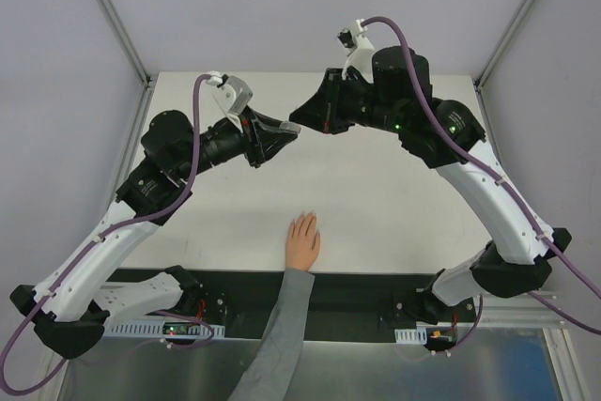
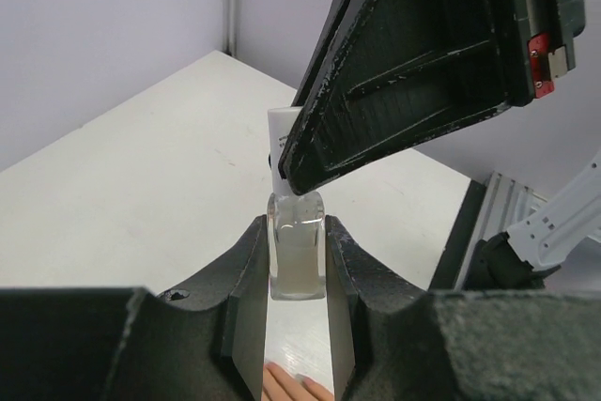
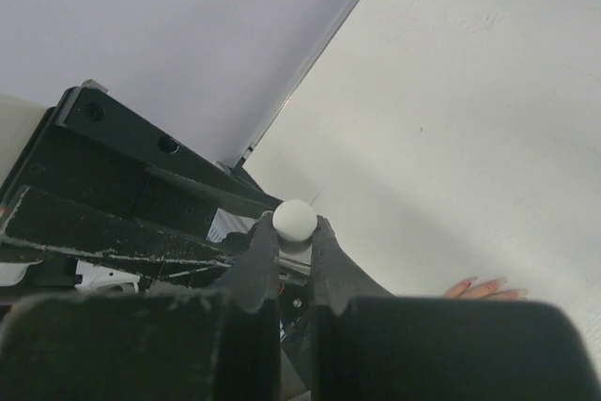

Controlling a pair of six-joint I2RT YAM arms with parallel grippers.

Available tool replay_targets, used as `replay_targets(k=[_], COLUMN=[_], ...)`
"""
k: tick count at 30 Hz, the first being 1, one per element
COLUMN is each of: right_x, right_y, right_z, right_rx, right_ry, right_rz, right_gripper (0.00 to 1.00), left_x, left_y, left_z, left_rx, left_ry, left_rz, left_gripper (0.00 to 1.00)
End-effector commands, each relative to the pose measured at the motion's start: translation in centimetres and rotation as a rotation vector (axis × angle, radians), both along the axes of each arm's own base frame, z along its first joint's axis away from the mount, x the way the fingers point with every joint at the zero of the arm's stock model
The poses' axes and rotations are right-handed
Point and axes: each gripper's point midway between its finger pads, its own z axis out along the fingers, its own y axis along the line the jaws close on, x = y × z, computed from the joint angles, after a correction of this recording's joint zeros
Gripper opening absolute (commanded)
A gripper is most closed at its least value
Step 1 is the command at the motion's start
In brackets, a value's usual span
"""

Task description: Paint the nails

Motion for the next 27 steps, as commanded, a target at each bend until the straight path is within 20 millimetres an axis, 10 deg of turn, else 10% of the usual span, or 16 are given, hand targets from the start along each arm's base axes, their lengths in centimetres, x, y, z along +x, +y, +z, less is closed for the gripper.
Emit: replay_targets(k=[1,5,8,20,27], right_x=[-1.3,-8.3,-9.5,-6.4,-3.8], right_y=[-0.7,-1.5,-2.2,-2.2,-2.4], right_z=[2.1,5.7,4.7,4.8,3.5], right_rx=[0.123,0.381,0.392,0.317,0.171], right_ry=[-0.054,-0.253,-0.237,-0.195,-0.117], right_rz=[0.138,0.675,0.809,0.519,0.250], right_gripper=[0.01,0.00,0.00,0.06,0.69], left_x=[-3.8,-8.8,-9.7,-4.3,-0.6], left_y=[-1.4,-0.7,0.9,1.6,3.4], left_z=[4.4,6.5,7.5,4.1,3.7], left_rx=[-0.083,-0.207,-0.280,-0.104,-0.087], left_ry=[-0.071,-0.041,-0.006,-0.063,-0.073], left_rz=[-0.216,-0.517,-0.650,-0.295,-0.036], left_gripper=[0.00,0.00,0.00,0.00,0.00])
